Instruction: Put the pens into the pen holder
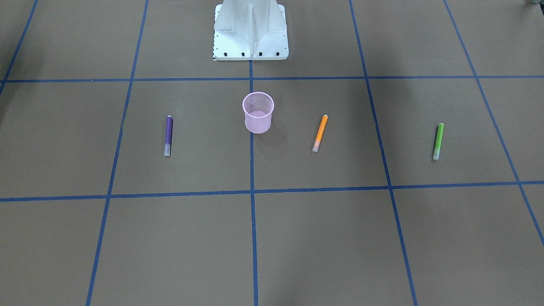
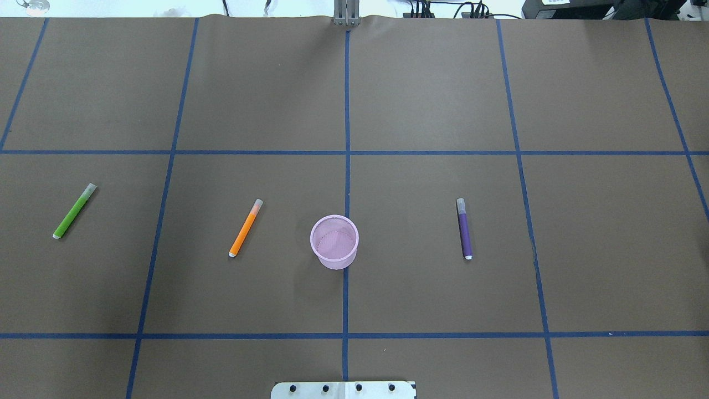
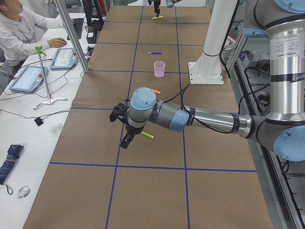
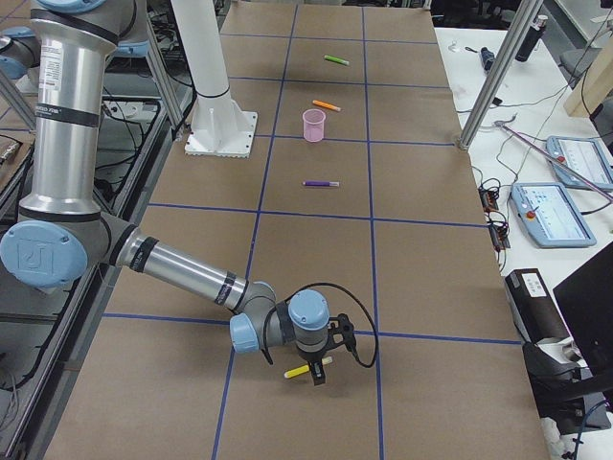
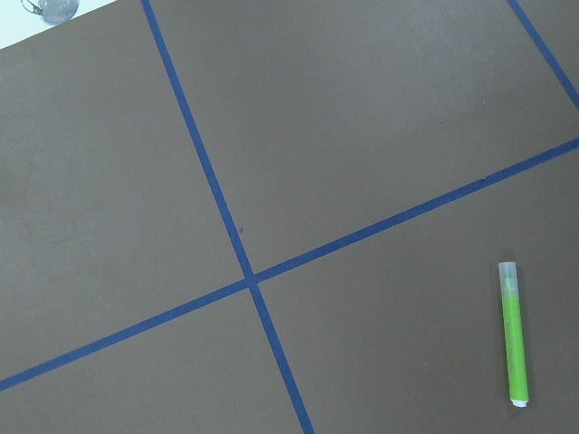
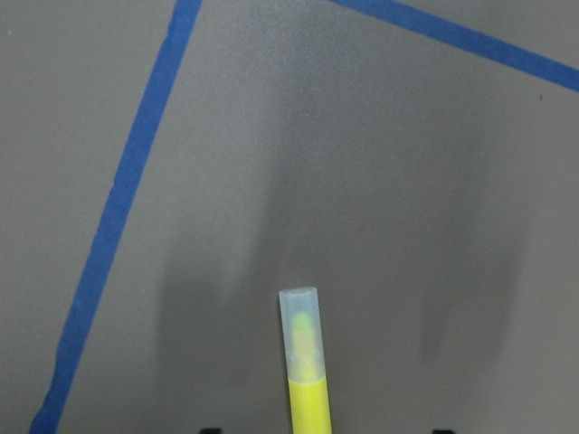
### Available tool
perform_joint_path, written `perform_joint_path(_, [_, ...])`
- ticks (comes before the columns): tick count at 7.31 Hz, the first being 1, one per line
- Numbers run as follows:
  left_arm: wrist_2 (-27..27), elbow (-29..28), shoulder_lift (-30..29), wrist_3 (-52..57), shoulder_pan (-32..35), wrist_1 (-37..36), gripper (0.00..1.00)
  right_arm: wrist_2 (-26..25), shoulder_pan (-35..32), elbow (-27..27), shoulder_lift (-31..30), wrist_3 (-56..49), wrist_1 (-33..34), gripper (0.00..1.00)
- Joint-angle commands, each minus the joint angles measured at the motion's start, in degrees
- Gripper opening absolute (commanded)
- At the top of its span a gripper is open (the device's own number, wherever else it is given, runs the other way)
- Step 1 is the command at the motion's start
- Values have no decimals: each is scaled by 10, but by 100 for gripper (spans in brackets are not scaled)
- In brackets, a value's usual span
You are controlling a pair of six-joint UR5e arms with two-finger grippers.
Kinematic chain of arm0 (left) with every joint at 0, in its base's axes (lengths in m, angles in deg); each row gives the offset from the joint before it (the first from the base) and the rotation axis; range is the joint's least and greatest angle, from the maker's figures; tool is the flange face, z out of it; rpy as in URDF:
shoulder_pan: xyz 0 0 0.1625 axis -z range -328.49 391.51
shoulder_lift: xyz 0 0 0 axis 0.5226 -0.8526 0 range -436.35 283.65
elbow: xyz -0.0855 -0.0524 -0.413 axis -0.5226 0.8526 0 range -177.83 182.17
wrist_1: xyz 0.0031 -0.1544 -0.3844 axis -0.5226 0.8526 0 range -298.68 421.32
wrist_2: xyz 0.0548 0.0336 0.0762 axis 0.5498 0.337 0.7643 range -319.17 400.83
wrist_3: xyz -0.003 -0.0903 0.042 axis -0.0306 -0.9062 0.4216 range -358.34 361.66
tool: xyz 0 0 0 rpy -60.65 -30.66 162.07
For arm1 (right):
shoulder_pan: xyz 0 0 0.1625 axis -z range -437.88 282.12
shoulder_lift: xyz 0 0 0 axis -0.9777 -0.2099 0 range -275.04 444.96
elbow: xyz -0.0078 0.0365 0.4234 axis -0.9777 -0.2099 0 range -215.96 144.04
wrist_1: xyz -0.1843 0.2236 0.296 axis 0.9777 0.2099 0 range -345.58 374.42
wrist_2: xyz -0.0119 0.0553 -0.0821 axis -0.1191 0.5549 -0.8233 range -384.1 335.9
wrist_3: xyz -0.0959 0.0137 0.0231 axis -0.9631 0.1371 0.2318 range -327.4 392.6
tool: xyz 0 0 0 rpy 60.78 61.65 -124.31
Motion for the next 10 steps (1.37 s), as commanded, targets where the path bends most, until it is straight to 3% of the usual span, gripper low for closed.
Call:
perform_joint_path(1, [0,-1,1,1,0,0,100,2,4,-19,17,1,1,55])
perform_joint_path(7, [0,0,1,0,-1,0,100,4,25,-35,32,0,1,47])
perform_joint_path(9, [0,0,1,0,-1,0,100,3,26,-41,32,0,1,24])
perform_joint_path(10, [0,0,1,-1,0,0,100,4,25,-42,34,0,0,5])
